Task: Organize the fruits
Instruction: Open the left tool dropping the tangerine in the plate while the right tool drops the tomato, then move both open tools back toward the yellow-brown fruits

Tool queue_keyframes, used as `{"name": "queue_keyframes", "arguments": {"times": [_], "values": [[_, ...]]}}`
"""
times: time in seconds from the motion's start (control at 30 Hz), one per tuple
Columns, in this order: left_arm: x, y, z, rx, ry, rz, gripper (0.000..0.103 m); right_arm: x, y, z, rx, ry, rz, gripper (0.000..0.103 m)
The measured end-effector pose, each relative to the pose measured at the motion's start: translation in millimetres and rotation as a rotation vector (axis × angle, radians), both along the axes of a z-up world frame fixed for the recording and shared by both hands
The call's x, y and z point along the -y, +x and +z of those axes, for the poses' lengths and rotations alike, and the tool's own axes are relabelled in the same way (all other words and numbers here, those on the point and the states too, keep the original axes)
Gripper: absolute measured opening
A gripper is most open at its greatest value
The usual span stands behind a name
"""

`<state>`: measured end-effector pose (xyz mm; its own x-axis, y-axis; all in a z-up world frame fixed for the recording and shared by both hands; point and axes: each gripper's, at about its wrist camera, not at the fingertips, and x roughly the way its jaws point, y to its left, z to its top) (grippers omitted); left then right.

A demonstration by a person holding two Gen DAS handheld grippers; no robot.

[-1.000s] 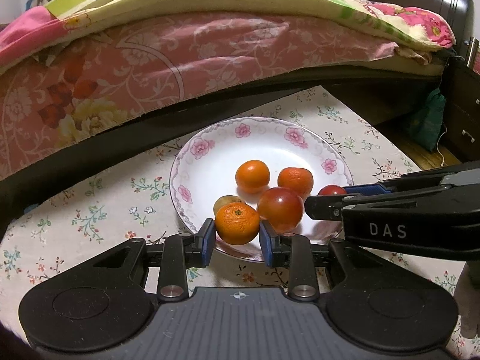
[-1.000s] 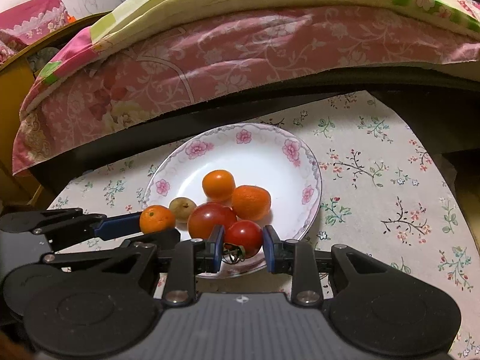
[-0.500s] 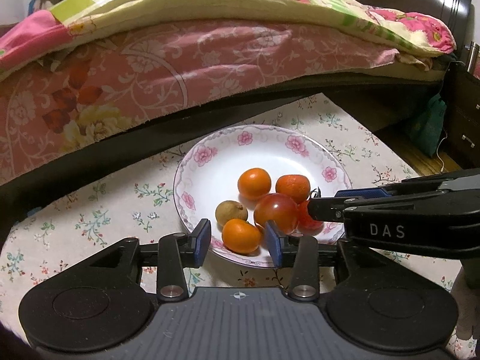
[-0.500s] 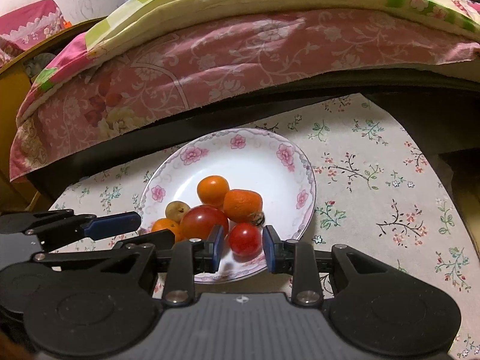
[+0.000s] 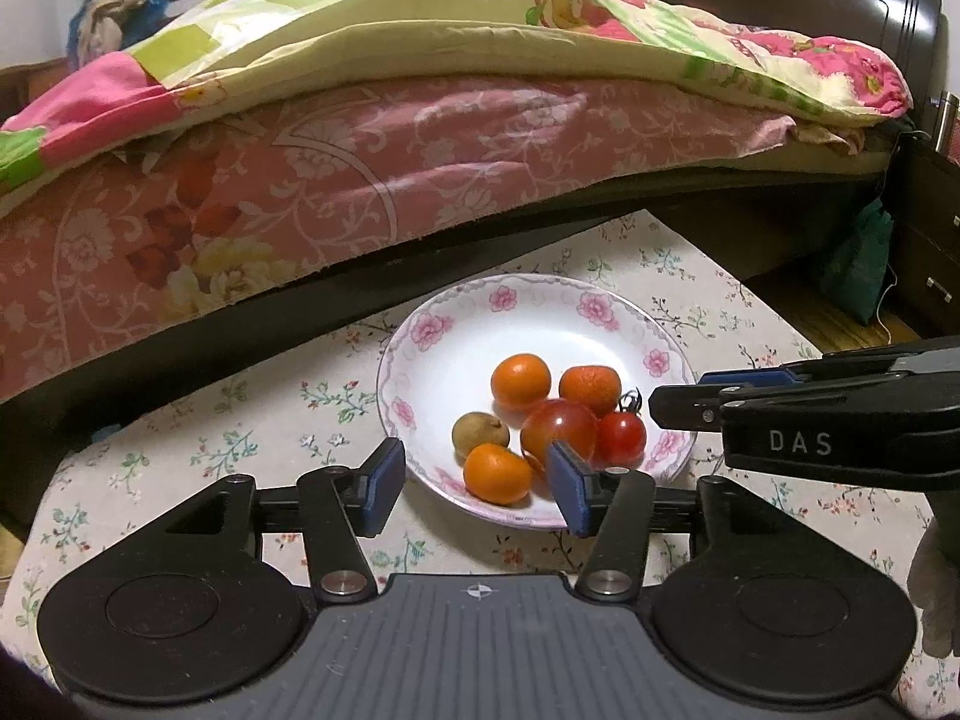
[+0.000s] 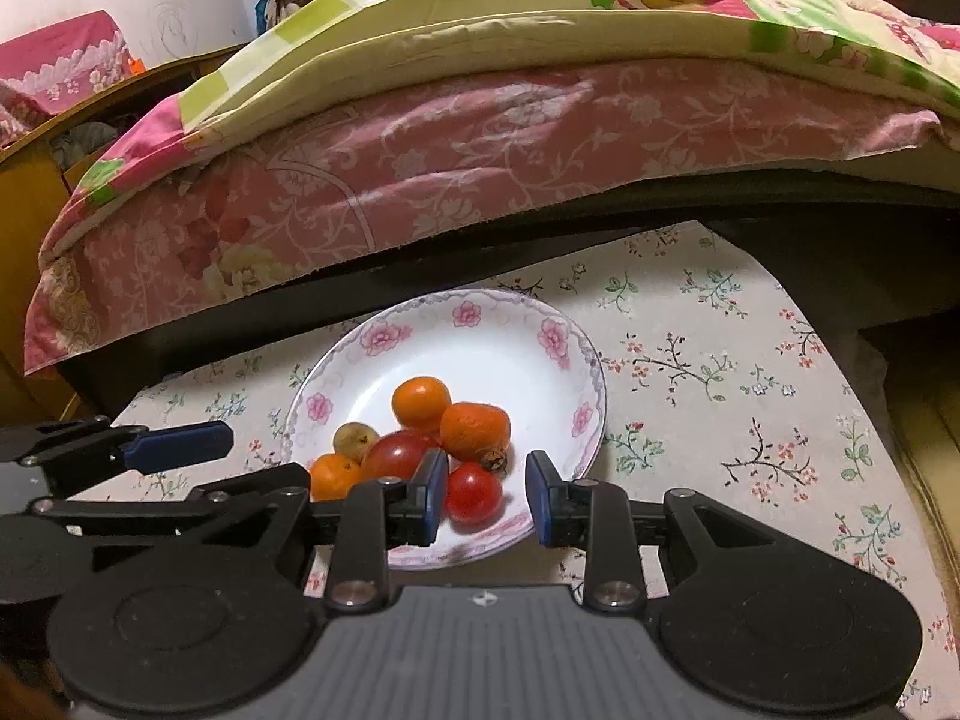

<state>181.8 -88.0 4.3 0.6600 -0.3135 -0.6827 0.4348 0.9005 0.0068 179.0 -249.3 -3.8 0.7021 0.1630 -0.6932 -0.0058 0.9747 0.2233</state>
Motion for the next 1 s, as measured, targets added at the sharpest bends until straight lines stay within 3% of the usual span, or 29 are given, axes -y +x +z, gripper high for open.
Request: {"name": "queue_keyframes", "arguments": {"times": [0.47,0.73,1.0], "values": [[-16,-45,-1,-0.054,-0.001,-0.021,0.062,-9,-39,-12,-0.080,-0.058,0.062,0.028],[-8,-73,-21,-0.114,0.020,-0.080,0.063,-9,-69,-19,-0.131,-0.074,0.081,0.028],[0,-71,-41,-0.142,0.022,-0.092,0.061,-6,-73,-17,-0.138,-0.044,0.079,0.029]]}}
